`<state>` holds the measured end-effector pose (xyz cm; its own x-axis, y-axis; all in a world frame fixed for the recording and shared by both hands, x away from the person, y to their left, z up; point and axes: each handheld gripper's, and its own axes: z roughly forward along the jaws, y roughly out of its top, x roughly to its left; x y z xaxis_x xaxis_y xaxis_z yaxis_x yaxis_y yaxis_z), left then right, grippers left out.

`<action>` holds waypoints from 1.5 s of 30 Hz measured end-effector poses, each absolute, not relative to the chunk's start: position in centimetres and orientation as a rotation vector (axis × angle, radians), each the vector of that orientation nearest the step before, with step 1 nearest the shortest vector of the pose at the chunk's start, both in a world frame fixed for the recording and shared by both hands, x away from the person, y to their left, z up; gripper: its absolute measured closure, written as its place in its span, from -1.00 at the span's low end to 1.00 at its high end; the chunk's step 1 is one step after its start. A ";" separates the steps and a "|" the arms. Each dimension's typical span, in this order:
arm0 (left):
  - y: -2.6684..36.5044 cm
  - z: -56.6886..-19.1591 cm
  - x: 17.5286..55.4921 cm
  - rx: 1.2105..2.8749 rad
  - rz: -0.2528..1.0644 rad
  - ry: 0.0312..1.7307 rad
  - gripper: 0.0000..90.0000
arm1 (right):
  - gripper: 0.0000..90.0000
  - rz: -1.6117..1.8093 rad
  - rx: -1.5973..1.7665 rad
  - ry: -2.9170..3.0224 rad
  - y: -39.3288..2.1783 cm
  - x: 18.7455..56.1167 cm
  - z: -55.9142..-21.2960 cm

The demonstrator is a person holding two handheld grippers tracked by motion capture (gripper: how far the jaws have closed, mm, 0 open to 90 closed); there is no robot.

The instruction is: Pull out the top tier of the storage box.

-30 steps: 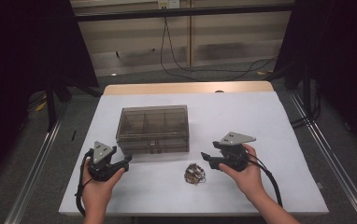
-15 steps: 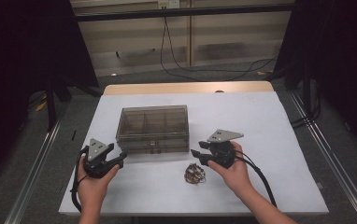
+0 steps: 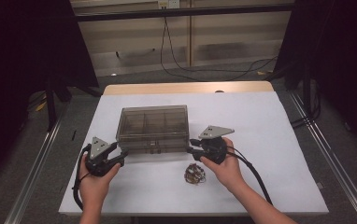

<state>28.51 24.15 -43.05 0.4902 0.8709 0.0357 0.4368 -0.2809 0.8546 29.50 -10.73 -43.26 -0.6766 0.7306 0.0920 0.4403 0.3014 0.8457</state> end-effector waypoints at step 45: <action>25.0 -41.9 26.8 1.980 0.658 1.106 0.57 | 0.71 1.321 0.994 2.350 -10.5 27.7 -43.1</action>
<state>26.85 24.98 -41.93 0.4917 0.8680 0.0700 0.4761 -0.3353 0.8130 27.72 -10.46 -43.12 -0.7289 0.6779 0.0957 0.4340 0.3495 0.8303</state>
